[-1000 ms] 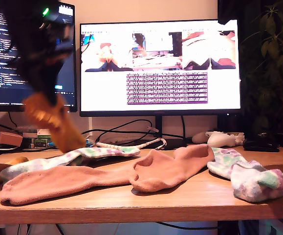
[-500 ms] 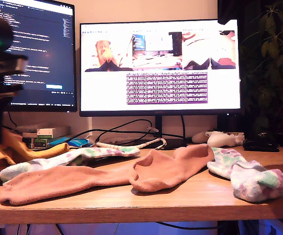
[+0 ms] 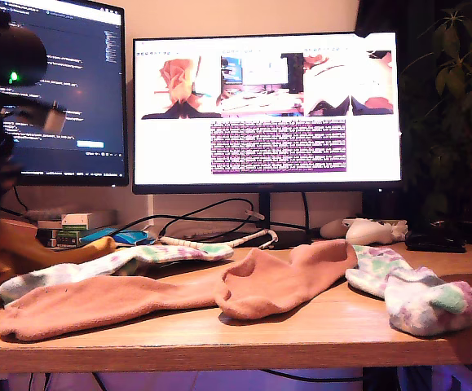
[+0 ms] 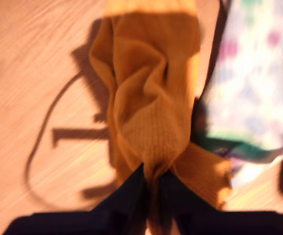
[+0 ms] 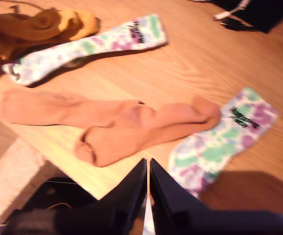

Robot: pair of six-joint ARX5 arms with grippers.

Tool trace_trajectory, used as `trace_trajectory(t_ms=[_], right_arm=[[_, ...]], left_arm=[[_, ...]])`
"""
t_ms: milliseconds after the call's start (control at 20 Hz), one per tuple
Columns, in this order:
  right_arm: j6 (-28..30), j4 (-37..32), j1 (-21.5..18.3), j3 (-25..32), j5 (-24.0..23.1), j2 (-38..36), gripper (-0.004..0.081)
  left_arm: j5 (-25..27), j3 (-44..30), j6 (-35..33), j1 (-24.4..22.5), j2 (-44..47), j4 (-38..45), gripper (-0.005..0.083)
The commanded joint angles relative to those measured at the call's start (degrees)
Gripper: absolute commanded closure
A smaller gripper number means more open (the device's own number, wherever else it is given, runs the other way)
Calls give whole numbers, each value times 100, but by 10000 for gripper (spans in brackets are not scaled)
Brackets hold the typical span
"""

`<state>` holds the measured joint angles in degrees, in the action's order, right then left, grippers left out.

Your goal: Pair up the socks based on colour and pattern, by placing them on top of one another

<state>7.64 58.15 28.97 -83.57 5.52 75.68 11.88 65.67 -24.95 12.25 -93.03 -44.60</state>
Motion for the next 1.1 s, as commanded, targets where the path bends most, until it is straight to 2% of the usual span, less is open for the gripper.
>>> trace_trajectory(t_ms=[0,50,200,250,350,800,850,900,950,1050], right_arm=[[33,-55,26,-4,90,44,781],[33,-68,28,-4,146,44,781],[31,-50,28,-4,203,44,781],[31,-37,28,-4,203,44,781],[31,-42,28,-4,203,44,781],[57,-9,26,-7,210,44,781],[157,-59,26,-4,317,70,781],[299,-173,28,-4,468,136,781],[293,-319,28,-4,621,245,781],[295,-529,26,-4,892,533,781]], left_arm=[[136,0,-103,63,-105,-37,671],[116,0,-90,101,-107,-46,621],[74,0,116,164,-107,17,361],[72,0,118,164,-107,85,303],[72,28,254,164,-105,72,275],[57,715,535,269,-103,-955,276],[52,745,621,293,-103,-1040,281],[48,769,734,306,-103,-1113,319],[-50,787,734,321,-103,-1158,392],[-476,791,894,352,-98,-1178,632]])
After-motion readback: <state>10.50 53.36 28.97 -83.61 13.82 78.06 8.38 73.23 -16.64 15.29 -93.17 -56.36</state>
